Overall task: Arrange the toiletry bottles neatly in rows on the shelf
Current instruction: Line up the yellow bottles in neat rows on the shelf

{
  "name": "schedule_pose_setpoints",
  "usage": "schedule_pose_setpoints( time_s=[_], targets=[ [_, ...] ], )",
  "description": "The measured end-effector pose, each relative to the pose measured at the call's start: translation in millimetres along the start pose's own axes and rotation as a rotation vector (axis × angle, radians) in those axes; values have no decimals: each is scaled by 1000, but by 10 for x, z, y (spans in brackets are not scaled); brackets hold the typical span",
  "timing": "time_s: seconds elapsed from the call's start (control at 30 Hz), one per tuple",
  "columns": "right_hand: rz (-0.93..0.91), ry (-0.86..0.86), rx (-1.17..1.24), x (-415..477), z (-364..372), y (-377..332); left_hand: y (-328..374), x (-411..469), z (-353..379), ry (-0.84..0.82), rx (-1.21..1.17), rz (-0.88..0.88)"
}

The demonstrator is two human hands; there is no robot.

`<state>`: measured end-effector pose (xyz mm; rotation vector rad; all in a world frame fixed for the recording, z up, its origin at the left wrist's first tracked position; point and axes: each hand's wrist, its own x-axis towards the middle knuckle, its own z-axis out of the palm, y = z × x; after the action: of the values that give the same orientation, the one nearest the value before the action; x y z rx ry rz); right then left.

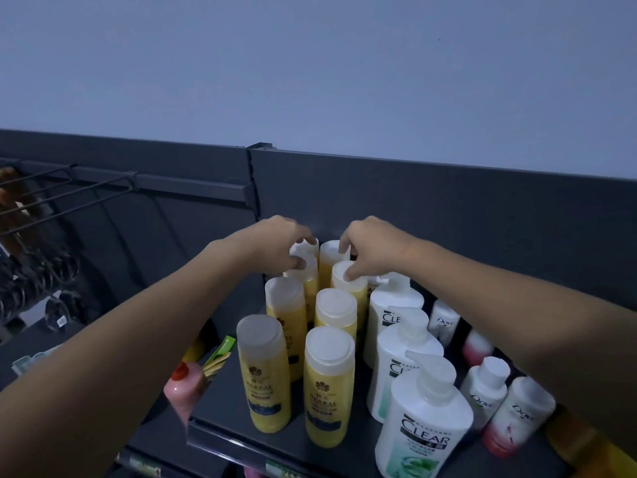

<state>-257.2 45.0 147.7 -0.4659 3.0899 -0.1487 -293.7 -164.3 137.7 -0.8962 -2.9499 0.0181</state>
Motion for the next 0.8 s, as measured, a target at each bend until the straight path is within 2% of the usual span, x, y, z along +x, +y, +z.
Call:
schedule_pose_setpoints(
  time_s=[0.17,0.53,0.8],
  targets=[
    [-11,-141,-87,101,147,21,25,210,109,-80,-33,-14],
    [70,-68,99,222,178,58,-58,258,103,-112,-35,28],
    [77,-89,68,225,147,-12,-79,223,117,-94,-21,45]
  ],
)
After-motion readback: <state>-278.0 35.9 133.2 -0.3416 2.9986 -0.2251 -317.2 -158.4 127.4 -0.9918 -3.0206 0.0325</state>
